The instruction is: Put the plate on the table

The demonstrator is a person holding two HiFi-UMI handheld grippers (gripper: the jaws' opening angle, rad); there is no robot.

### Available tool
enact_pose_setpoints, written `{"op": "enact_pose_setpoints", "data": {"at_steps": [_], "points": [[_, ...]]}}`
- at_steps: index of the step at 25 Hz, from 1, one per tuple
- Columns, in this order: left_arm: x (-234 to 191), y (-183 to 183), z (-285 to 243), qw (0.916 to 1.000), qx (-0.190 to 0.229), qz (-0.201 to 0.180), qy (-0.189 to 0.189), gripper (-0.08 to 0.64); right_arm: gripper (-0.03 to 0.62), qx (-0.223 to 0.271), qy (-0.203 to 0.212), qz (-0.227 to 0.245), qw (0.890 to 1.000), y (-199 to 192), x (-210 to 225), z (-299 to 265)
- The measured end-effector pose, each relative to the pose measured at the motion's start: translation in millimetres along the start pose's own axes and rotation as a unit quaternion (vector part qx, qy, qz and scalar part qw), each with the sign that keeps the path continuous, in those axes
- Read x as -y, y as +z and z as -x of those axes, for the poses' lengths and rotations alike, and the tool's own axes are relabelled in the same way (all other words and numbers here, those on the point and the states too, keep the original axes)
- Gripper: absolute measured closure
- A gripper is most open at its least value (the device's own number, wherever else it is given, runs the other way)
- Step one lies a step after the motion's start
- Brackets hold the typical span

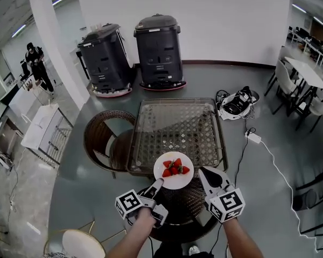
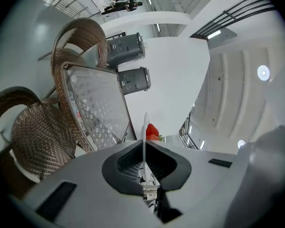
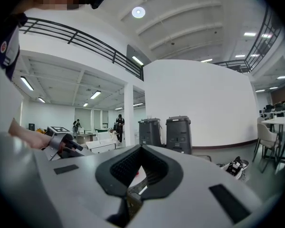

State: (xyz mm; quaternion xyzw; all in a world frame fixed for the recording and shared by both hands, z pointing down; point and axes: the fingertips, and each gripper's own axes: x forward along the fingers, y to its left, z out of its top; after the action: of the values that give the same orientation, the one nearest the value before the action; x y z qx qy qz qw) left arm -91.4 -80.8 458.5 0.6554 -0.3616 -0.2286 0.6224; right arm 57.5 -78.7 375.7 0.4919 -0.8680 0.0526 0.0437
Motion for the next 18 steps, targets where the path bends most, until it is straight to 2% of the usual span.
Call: {"op": "enact_pose_setpoints", "data": {"at_steps": [5, 11, 18], "points": [[-22, 40, -45, 0.9996, -0.023, -0.013, 0.007, 0.543, 0.588, -0.019, -0.020, -0.008, 1.000, -16, 16, -44], [-55, 77, -100, 0.9989, -0.047, -0.002, 0.007, 0.543, 0.586, -0.043, -0.039, -0.010, 0.998, -42, 41, -92], [-97, 110, -155, 0.9976, -0.065, -0.008, 0.023, 0.544, 0.588, -0.071, -0.053, -0.014, 0.996, -73, 63, -143]]}}
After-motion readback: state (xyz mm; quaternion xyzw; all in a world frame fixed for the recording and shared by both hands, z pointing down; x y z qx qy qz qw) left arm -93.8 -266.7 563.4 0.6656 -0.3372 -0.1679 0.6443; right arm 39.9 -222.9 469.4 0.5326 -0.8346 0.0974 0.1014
